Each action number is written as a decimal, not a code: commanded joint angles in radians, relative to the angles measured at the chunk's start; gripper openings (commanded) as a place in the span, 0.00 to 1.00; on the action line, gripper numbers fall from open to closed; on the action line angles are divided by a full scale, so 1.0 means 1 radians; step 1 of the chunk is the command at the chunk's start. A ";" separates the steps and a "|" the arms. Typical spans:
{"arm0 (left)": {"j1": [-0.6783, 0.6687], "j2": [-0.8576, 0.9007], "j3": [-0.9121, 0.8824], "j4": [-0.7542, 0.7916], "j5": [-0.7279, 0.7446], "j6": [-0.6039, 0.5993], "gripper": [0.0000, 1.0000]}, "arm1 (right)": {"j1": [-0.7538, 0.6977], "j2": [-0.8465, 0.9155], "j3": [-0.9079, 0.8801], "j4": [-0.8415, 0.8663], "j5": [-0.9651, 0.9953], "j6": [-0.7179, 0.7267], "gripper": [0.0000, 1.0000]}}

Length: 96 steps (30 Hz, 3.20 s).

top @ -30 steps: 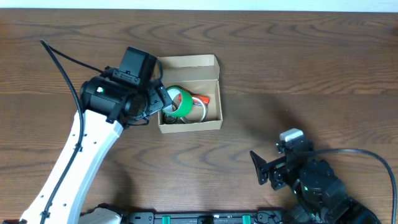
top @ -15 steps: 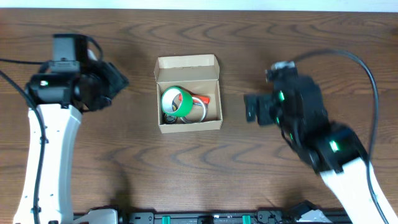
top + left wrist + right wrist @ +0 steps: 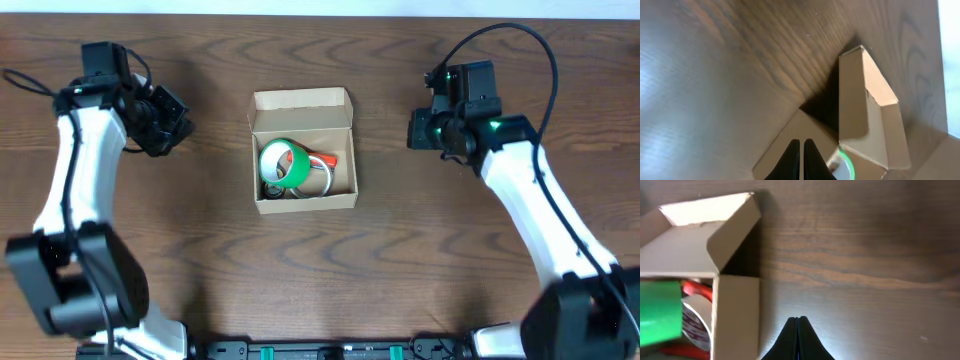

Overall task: Pack container
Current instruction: 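Release the green tape and raise both grippers to the box lid flaps, then push the side flaps inward with both grippers and fold the lid down, then press the lid closed with the right gripper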

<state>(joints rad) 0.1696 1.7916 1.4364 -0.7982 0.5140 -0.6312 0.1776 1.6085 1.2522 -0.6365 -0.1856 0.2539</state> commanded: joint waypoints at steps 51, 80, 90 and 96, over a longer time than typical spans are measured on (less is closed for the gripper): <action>-0.138 0.407 0.016 0.515 0.473 -0.237 0.05 | 0.065 0.553 0.018 0.821 -0.462 0.449 0.01; -0.129 0.406 0.385 -0.115 0.369 0.342 0.05 | 0.031 0.315 0.018 0.799 -0.634 0.085 0.01; -0.131 0.406 0.443 -0.378 0.215 0.499 0.05 | 0.072 0.150 0.018 0.452 -0.532 -0.055 0.01; -0.131 0.406 0.495 -0.517 -0.002 0.504 0.05 | 0.171 0.059 0.024 0.248 -0.288 -0.061 0.01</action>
<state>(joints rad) 0.0418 2.1872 1.8870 -1.2861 0.6651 -0.1638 0.2974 1.7058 1.2621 -0.3634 -0.6147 0.2256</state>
